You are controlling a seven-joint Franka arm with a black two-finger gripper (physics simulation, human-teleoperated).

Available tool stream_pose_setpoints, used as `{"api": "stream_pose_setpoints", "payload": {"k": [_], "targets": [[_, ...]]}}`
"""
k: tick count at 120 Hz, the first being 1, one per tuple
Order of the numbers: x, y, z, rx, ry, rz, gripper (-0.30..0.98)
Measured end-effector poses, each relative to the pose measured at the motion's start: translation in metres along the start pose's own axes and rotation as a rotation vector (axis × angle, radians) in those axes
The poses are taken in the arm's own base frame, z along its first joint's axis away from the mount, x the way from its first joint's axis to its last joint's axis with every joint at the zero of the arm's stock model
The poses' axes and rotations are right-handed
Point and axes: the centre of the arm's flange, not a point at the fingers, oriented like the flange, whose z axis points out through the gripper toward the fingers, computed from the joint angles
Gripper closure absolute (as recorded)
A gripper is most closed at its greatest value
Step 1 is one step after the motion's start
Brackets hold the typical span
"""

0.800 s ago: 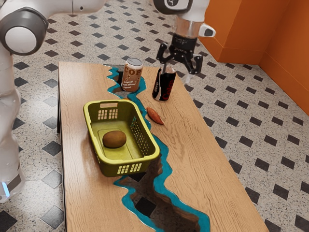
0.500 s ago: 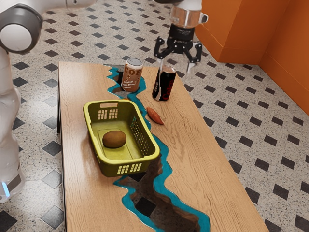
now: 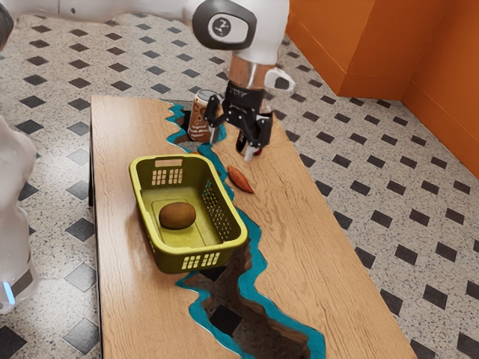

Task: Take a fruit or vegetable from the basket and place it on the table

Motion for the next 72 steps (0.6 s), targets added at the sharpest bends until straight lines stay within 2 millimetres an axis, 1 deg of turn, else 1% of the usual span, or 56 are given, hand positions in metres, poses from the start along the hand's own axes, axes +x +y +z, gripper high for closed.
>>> {"api": "stream_pose_setpoints", "payload": {"k": [6,12,32,42,48,61,72], "targets": [[-0.005,-0.012,0.003,-0.013,0.005,0.055,0.00],[-0.008,-0.019,0.004,-0.017,0.015,0.108,0.00],[0.008,-0.041,0.000,-0.018,0.055,0.214,0.00],[0.008,-0.049,-0.003,-0.022,0.069,0.267,0.00],[0.002,-0.047,-0.005,-0.021,0.079,0.314,0.00],[-0.022,-0.040,-0.002,-0.014,0.087,0.420,0.00],[-0.042,-0.041,0.001,-0.012,0.091,0.492,0.00]]}}
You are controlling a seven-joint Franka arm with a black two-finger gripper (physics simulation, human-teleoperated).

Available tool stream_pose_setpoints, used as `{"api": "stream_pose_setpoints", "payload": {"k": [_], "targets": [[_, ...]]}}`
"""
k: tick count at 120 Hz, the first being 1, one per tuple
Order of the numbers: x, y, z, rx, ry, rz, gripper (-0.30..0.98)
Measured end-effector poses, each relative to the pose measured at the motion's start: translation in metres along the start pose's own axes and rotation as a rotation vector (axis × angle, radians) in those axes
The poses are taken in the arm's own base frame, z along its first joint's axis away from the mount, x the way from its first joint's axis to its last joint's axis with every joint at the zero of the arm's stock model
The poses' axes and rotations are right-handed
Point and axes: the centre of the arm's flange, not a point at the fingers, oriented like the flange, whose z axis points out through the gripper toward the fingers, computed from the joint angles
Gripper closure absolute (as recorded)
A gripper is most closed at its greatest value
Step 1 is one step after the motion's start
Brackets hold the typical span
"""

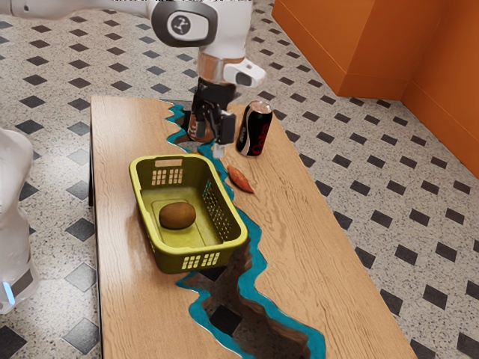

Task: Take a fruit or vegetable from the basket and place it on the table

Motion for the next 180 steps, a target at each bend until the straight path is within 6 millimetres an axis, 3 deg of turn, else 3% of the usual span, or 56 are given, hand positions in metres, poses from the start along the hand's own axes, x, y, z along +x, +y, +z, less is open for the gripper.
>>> {"api": "stream_pose_setpoints", "payload": {"k": [17,34,46,70,102,119,134,167,180], "targets": [[-0.026,0.015,0.021,0.012,-0.033,0.097,0.00],[-0.018,0.005,0.043,0.014,-0.080,0.101,0.00],[-0.013,-0.006,0.044,0.010,-0.082,0.092,0.00],[-0.028,0.011,0.048,0.018,-0.082,0.157,0.00],[-0.033,0.014,0.051,0.014,-0.084,0.095,0.00],[-0.061,0.021,0.052,0.045,-0.057,0.056,0.00],[-0.070,0.024,0.061,0.070,-0.063,0.014,0.00],[-0.077,0.037,0.107,0.117,-0.134,-0.047,0.00],[-0.079,0.043,0.113,0.117,-0.126,-0.060,0.00]]}}
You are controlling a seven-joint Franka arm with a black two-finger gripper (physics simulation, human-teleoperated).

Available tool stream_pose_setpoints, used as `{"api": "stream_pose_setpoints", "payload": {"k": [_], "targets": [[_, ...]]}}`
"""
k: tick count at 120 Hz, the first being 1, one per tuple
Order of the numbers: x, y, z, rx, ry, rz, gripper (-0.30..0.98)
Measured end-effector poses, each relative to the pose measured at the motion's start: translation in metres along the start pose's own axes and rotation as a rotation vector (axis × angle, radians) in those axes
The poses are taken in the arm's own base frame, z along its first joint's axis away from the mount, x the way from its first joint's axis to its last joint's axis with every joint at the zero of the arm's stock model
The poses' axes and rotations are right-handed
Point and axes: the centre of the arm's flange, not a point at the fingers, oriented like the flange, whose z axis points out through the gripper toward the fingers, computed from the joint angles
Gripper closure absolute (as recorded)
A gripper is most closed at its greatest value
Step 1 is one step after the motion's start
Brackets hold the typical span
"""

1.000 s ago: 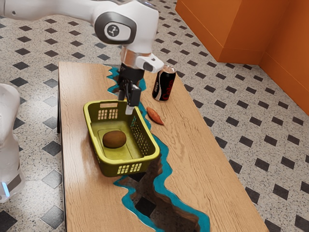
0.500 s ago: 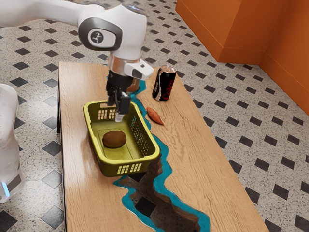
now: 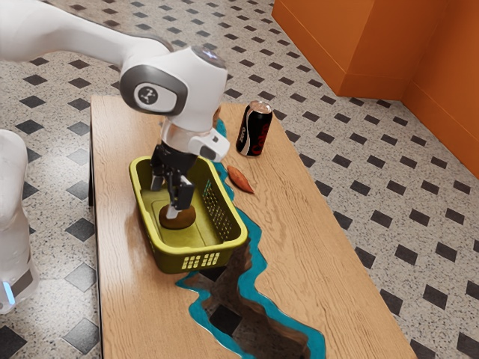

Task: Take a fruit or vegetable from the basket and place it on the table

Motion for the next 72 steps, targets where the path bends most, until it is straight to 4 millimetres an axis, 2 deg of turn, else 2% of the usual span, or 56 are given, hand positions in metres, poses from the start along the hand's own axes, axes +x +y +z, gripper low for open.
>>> {"api": "stream_pose_setpoints", "payload": {"k": [28,53,72], "targets": [[0.005,-0.006,0.008,-0.002,0.012,-0.054,0.00],[0.025,-0.030,0.011,-0.001,0.011,-0.120,0.00],[0.038,-0.038,0.012,0.009,0.034,-0.117,0.00]]}}
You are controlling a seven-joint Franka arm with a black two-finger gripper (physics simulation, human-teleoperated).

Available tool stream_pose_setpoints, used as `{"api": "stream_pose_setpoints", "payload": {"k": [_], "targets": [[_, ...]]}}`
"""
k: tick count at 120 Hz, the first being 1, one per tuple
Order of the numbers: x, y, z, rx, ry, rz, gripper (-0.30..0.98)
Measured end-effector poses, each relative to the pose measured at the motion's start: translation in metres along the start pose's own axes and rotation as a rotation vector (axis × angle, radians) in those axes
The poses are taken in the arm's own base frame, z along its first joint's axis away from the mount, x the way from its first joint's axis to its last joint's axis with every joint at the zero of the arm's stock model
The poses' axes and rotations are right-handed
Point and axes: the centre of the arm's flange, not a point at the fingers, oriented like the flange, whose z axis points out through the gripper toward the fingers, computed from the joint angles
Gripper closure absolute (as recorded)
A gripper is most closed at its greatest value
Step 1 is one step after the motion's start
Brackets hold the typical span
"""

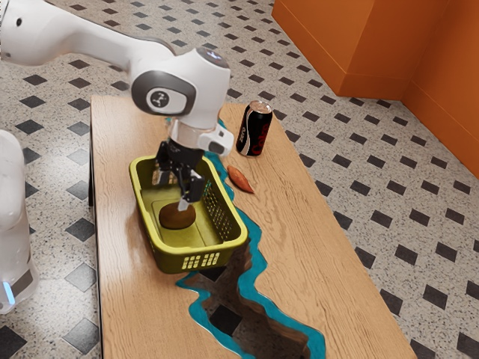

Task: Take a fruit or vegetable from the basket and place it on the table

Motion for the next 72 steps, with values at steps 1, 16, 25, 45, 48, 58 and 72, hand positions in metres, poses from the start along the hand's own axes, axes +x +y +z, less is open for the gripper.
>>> {"api": "stream_pose_setpoints", "payload": {"k": [1,16,25,45,48,58,72], "targets": [[0.000,0.000,0.000,0.000,0.002,0.001,0.00],[0.007,0.001,0.001,-0.002,0.024,0.024,0.00],[0.007,0.007,0.004,-0.001,0.033,0.048,0.00],[0.005,0.020,0.006,0.007,0.056,0.109,0.00],[0.006,0.021,0.008,0.008,0.055,0.119,0.00],[0.009,0.022,0.012,0.008,0.053,0.143,0.00],[0.010,0.022,0.014,0.006,0.056,0.173,0.00]]}}
